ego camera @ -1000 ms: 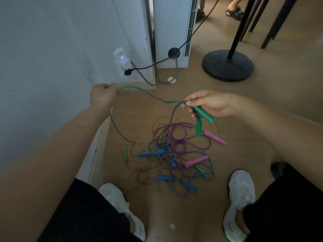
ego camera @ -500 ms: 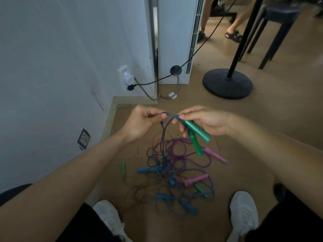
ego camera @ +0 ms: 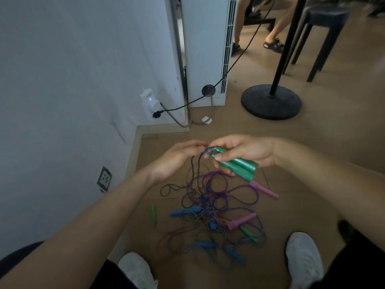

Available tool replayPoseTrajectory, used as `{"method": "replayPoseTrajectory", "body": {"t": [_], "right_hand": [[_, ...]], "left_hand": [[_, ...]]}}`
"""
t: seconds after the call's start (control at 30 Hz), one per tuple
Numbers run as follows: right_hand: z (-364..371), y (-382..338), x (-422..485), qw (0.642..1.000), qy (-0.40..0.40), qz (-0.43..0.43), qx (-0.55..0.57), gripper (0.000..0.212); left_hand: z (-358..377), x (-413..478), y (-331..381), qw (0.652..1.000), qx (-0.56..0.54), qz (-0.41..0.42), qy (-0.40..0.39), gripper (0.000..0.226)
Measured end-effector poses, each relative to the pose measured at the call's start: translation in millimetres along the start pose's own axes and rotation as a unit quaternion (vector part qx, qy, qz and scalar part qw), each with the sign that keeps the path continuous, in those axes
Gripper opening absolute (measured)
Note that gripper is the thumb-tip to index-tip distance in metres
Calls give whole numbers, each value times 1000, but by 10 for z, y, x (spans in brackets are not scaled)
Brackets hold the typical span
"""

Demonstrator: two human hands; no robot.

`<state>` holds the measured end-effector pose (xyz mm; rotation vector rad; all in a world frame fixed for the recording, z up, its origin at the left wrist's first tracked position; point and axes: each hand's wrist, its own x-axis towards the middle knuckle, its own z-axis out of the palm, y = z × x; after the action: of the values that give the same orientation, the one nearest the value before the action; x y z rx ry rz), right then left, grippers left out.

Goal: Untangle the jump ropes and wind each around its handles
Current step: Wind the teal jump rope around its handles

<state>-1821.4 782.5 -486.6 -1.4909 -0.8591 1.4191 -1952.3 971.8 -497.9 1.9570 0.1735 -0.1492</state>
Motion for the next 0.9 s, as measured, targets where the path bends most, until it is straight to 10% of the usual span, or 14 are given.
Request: {"method": "replayPoseTrajectory", "body": {"t": [0.43,0.9], "right_hand": [[8,38,-28,995,39,61,-70,17],[-10,-76,-35,908,184,-107,362,25]], "left_hand": [[-265,45,-133,996,-9,35,85,10],[-119,115,-277,974,-31,55,219,10]]}}
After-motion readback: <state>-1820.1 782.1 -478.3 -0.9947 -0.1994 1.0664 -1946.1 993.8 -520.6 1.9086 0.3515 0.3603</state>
